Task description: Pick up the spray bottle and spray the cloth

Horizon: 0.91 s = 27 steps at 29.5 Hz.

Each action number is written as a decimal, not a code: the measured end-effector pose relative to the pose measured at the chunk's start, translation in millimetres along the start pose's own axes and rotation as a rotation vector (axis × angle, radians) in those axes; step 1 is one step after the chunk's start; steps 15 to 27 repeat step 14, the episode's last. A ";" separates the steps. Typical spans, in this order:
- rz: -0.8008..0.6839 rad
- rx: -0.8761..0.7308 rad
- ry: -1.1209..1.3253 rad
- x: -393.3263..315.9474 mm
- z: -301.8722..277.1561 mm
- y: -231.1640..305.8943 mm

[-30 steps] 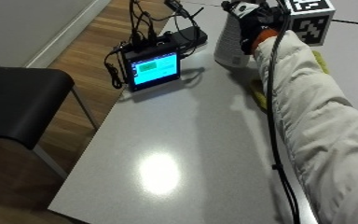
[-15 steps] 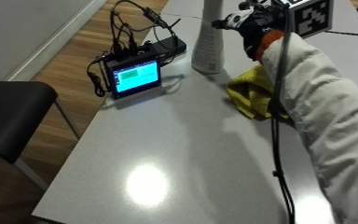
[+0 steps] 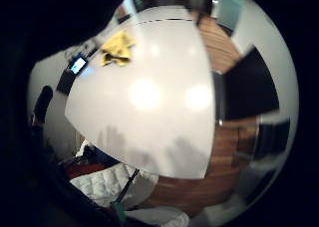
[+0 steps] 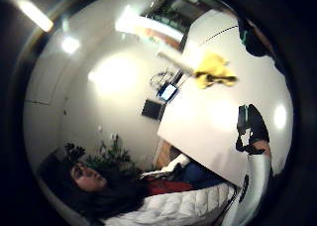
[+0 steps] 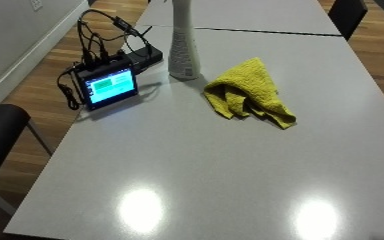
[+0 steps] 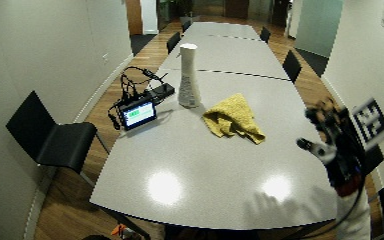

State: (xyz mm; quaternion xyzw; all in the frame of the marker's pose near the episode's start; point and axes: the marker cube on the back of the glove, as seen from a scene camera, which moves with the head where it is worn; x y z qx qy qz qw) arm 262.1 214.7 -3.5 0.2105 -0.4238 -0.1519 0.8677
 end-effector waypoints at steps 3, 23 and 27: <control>0.132 0.239 0.053 46.3 -21.8 90.7; 0.341 0.374 0.681 158.0 -73.5 210.2; 0.341 0.374 0.681 158.0 -73.5 210.2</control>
